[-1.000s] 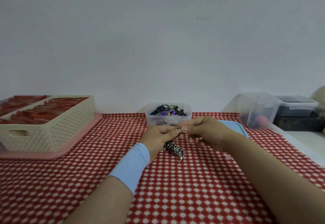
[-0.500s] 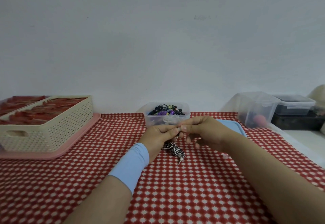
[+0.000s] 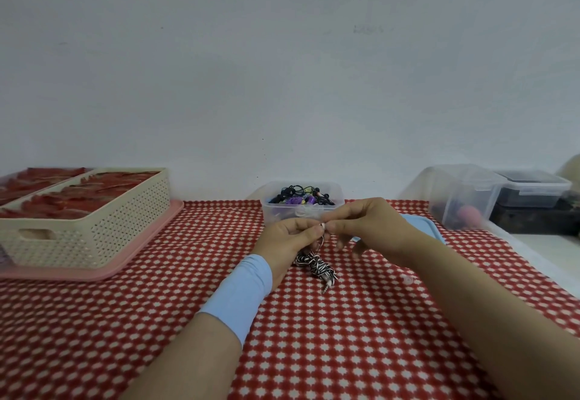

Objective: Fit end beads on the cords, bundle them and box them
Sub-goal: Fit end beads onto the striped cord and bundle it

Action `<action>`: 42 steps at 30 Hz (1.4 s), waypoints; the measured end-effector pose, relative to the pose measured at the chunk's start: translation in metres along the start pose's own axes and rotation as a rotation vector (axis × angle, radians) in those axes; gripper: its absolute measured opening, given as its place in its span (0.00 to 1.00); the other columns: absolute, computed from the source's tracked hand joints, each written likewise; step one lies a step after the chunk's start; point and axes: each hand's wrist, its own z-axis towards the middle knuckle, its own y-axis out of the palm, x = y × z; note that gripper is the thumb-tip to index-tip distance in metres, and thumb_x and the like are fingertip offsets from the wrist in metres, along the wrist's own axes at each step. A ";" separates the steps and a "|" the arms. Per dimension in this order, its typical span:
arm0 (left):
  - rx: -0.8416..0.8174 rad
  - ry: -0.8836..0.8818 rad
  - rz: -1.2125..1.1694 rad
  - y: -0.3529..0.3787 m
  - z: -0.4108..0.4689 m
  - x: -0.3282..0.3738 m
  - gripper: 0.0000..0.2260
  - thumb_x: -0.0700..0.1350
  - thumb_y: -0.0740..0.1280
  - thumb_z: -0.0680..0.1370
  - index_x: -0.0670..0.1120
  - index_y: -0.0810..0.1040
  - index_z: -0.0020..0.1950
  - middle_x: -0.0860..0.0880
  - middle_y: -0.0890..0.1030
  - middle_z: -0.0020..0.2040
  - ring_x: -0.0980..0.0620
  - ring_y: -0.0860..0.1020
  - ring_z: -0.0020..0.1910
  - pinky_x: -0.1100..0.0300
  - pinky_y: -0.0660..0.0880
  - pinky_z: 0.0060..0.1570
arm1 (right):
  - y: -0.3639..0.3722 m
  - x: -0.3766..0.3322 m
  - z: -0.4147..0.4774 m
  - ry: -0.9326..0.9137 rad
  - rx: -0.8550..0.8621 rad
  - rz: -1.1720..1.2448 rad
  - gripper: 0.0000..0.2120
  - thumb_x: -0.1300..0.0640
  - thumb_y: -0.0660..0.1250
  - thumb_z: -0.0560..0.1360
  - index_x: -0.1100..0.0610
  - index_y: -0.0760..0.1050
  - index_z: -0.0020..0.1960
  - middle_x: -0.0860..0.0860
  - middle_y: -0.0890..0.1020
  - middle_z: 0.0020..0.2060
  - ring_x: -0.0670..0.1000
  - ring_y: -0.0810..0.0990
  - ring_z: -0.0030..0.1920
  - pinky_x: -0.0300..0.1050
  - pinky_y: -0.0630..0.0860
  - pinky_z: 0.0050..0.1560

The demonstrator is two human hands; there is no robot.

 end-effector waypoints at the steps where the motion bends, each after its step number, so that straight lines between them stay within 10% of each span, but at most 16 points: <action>1: 0.010 0.004 -0.005 0.000 0.000 0.000 0.03 0.39 0.72 0.75 0.42 0.84 0.48 0.48 0.84 0.40 0.56 0.79 0.37 0.64 0.77 0.45 | 0.002 0.000 0.001 -0.013 0.027 -0.011 0.05 0.64 0.74 0.75 0.60 0.86 0.51 0.57 0.86 0.38 0.49 0.80 0.32 0.42 0.76 0.27; 22: -0.095 0.006 0.035 -0.001 -0.003 0.000 0.04 0.41 0.72 0.75 0.46 0.85 0.49 0.46 0.86 0.51 0.50 0.82 0.55 0.58 0.76 0.60 | -0.005 0.001 -0.004 0.187 -0.132 0.166 0.08 0.62 0.72 0.75 0.59 0.86 0.52 0.55 0.85 0.40 0.47 0.81 0.33 0.38 0.75 0.26; 42: -0.195 -0.040 -0.133 -0.002 -0.003 0.001 0.12 0.43 0.70 0.69 0.41 0.84 0.50 0.45 0.85 0.43 0.51 0.80 0.47 0.61 0.77 0.53 | -0.006 -0.003 -0.005 0.166 -0.183 0.150 0.14 0.55 0.74 0.71 0.61 0.85 0.54 0.56 0.86 0.42 0.50 0.84 0.39 0.42 0.80 0.30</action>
